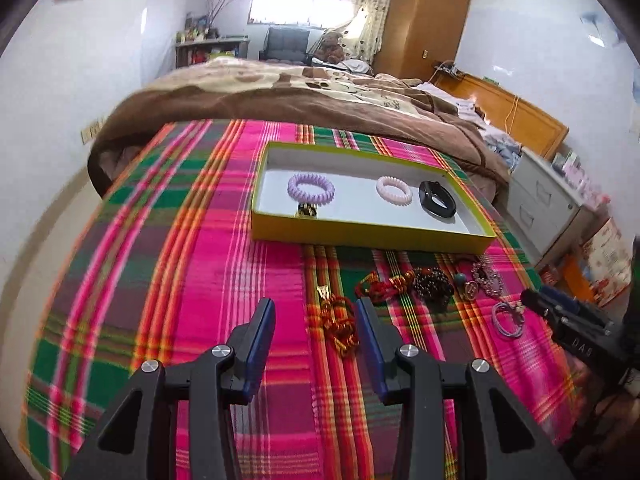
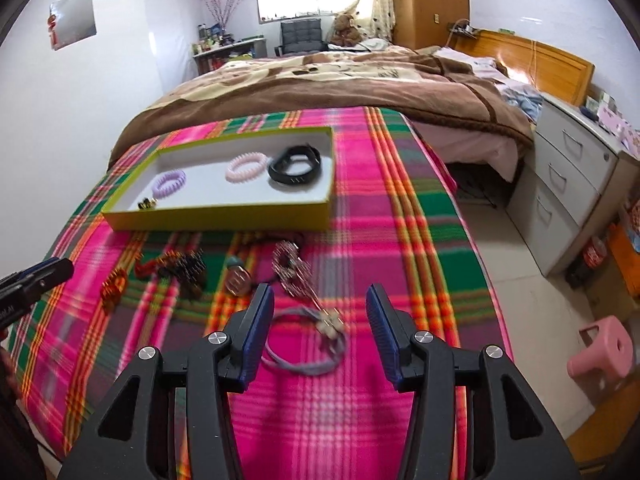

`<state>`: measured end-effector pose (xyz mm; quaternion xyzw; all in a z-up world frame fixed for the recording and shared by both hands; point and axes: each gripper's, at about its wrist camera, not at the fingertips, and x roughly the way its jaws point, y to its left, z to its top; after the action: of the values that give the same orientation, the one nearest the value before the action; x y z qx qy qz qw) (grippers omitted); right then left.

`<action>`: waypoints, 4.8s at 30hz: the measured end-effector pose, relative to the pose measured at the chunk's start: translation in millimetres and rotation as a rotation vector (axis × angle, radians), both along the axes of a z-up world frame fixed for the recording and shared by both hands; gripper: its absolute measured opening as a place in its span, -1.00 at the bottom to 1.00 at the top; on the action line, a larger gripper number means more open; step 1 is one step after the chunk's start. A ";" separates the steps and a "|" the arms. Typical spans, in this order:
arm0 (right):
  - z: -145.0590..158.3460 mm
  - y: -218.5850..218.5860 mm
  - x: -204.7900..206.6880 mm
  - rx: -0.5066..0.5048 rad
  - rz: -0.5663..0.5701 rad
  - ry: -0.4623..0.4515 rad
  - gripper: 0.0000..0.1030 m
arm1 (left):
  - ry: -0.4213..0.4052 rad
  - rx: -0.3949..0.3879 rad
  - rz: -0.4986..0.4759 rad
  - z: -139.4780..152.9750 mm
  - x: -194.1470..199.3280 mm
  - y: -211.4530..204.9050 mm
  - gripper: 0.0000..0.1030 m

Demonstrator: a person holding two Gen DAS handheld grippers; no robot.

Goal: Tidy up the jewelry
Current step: 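Move both tools back to the jewelry, right tool reaching the grey flower hair tie, then grasp the red knotted bead tie with the left tool while the right holds the grey flower tie, then carry the red bead tie and grey flower tie over the yellow box with both tools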

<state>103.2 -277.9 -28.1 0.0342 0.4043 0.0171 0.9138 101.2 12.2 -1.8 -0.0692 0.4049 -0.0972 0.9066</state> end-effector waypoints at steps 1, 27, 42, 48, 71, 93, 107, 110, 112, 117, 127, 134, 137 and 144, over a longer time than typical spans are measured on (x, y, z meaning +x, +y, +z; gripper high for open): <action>-2.6 -2.0 -2.9 -0.006 -0.003 0.005 -0.05 | 0.005 -0.014 0.004 -2.0 -0.6 2.3 -0.20; -25.4 -5.8 9.8 0.023 0.057 0.072 -0.47 | 0.052 -0.011 -0.008 -13.3 -9.4 1.9 -0.20; -20.1 -17.5 2.2 0.048 0.013 0.034 -0.65 | 0.068 0.059 -0.057 -22.0 3.4 -27.9 -0.20; -18.1 -18.5 1.1 0.056 0.007 0.029 -0.65 | 0.086 0.123 -0.057 -33.4 13.1 -36.1 -0.20; -13.1 -5.3 1.1 0.051 0.033 0.026 -0.65 | 0.063 0.157 -0.022 -38.2 22.0 -31.2 -0.72; -2.7 1.4 -4.0 0.049 0.044 0.003 -0.65 | 0.000 0.141 -0.019 -19.1 8.6 -25.6 -0.77; 21.8 11.1 1.3 0.049 0.065 -0.054 -0.65 | -0.069 0.123 -0.026 14.7 9.8 -22.9 -0.77; 26.8 11.8 6.8 0.058 0.065 -0.063 -0.65 | -0.080 0.121 -0.025 20.9 12.2 -22.4 -0.77; 29.8 13.5 10.0 0.058 0.066 -0.069 -0.65 | -0.095 0.117 -0.025 26.6 15.3 -22.5 -0.77; 39.5 19.9 22.2 0.066 0.077 -0.089 -0.65 | -0.113 0.106 -0.034 35.0 25.4 -24.3 -0.77; 41.5 27.6 60.1 0.063 0.074 -0.085 -0.65 | -0.109 0.069 -0.062 35.8 59.0 -31.5 -0.77; 32.6 33.7 92.4 0.046 0.071 -0.065 -0.65 | -0.082 0.054 -0.080 25.2 86.7 -40.5 -0.77; 25.6 36.4 104.9 0.033 0.072 -0.044 -0.65 | -0.072 0.062 -0.081 20.0 99.3 -45.1 -0.77; 8.8 43.3 121.5 0.001 0.091 0.001 -0.65 | -0.034 0.069 -0.095 1.7 116.9 -53.0 -0.77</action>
<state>224.7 -234.6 -19.3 0.0165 0.4058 0.0587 0.9119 218.1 -40.8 0.0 -0.0170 0.3955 -0.1270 0.9095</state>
